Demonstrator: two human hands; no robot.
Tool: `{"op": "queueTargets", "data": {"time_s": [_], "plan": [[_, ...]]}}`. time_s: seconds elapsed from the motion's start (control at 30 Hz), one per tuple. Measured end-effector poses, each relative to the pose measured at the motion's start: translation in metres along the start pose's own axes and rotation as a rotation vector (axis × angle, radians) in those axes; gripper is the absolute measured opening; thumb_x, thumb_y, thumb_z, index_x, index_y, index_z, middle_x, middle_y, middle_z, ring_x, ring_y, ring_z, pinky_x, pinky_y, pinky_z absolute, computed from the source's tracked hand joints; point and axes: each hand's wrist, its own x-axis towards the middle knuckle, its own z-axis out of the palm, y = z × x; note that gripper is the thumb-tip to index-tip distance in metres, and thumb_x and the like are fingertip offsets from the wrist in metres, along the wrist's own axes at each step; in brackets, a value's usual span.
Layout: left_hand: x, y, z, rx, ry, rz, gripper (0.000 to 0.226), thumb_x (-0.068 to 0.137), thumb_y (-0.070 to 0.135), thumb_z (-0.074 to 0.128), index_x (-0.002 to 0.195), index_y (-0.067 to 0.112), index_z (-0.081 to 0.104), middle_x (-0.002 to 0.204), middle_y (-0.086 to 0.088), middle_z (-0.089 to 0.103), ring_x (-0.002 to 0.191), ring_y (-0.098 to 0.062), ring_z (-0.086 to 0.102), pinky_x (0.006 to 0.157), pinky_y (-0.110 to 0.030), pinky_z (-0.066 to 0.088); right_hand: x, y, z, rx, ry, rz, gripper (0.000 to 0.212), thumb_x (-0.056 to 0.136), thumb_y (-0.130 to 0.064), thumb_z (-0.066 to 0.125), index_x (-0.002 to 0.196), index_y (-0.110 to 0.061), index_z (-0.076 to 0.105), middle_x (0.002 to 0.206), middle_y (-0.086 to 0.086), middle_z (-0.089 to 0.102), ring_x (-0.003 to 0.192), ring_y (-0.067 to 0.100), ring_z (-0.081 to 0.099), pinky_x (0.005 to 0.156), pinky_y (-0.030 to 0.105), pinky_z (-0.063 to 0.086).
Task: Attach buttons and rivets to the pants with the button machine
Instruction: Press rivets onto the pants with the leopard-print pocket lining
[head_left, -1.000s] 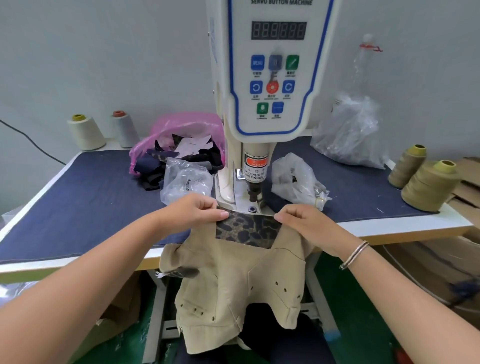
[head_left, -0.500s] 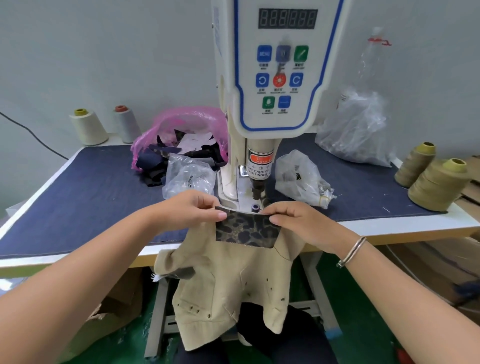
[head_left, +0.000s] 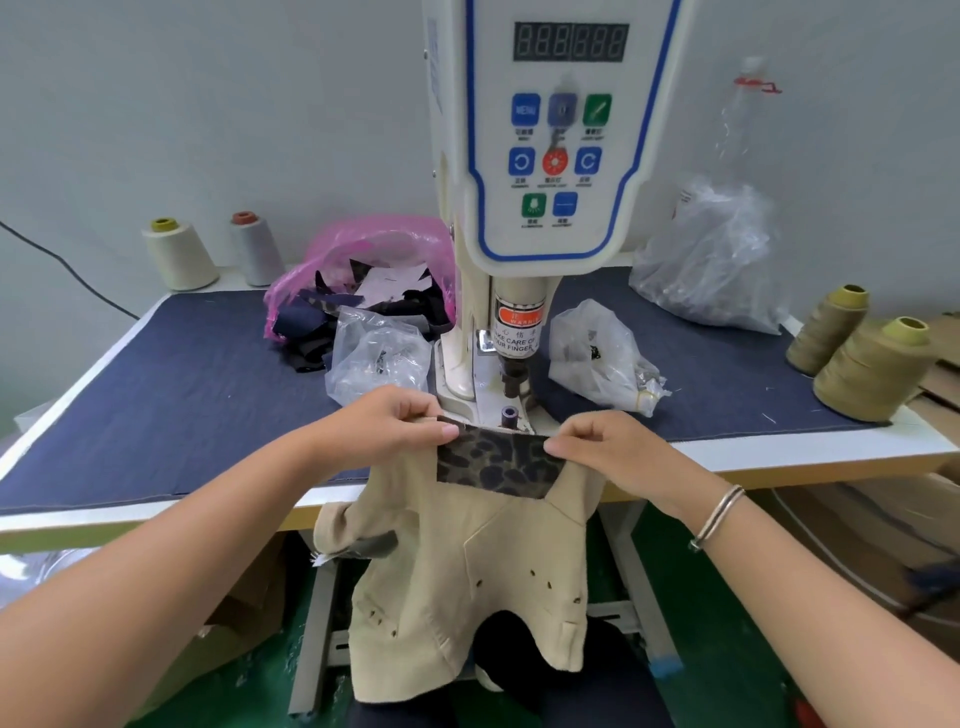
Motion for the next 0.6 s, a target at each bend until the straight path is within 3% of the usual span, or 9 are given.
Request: {"op": "queueTargets", "data": {"time_s": [0.13,0.27,0.37,0.43,0.6], "plan": [[0.002,-0.006,-0.002,-0.114,0.054,-0.017,0.031,0.095,0.027,0.058,0.068,0.014,0.051,0.063,0.003,0.04,0.052,-0.006,0.031,0.048,-0.013,0.024,0.012,-0.001,-0.003,0.199,0.024,0.004,0.023,0.093,-0.034,0.055,0.078,-0.028,0.07,0.088,-0.016,0.069,0.09,-0.003,0.059,0.086,0.022,0.04],[0.005,-0.019,-0.002,-0.223,0.103,-0.017,0.025,0.093,0.028,0.059,0.077,0.011,0.053,0.075,-0.008,0.043,0.068,-0.017,0.037,0.062,-0.026,0.027,0.026,-0.002,0.005,0.293,0.034,-0.061,0.026,0.095,-0.027,0.054,0.075,-0.028,0.071,0.082,-0.013,0.068,0.082,-0.006,0.059,0.078,0.012,0.043],[0.007,-0.031,-0.002,-0.289,0.119,-0.039,0.027,0.09,0.035,0.063,0.073,0.016,0.056,0.077,-0.007,0.055,0.074,-0.02,0.048,0.073,-0.033,0.035,0.036,0.004,0.01,0.436,0.011,-0.026,0.023,0.094,-0.022,0.056,0.081,-0.023,0.075,0.092,0.002,0.073,0.091,0.013,0.065,0.084,0.025,0.05],[0.008,-0.036,0.0,-0.349,0.104,-0.056,0.027,0.089,0.037,0.064,0.068,0.021,0.058,0.076,-0.001,0.063,0.071,-0.015,0.057,0.071,-0.029,0.042,0.04,0.011,0.011,0.515,0.0,-0.015,0.022,0.094,-0.02,0.055,0.087,-0.022,0.076,0.097,0.006,0.073,0.093,0.017,0.067,0.084,0.029,0.052],[0.013,-0.038,0.006,-0.483,0.109,-0.076,0.022,0.08,0.039,0.067,0.064,0.025,0.062,0.074,0.002,0.067,0.067,-0.01,0.063,0.064,-0.023,0.046,0.044,0.019,0.017,0.707,-0.005,-0.042,0.024,0.093,-0.009,0.053,0.089,-0.016,0.076,0.094,0.01,0.073,0.085,0.016,0.069,0.072,0.023,0.054]]}}
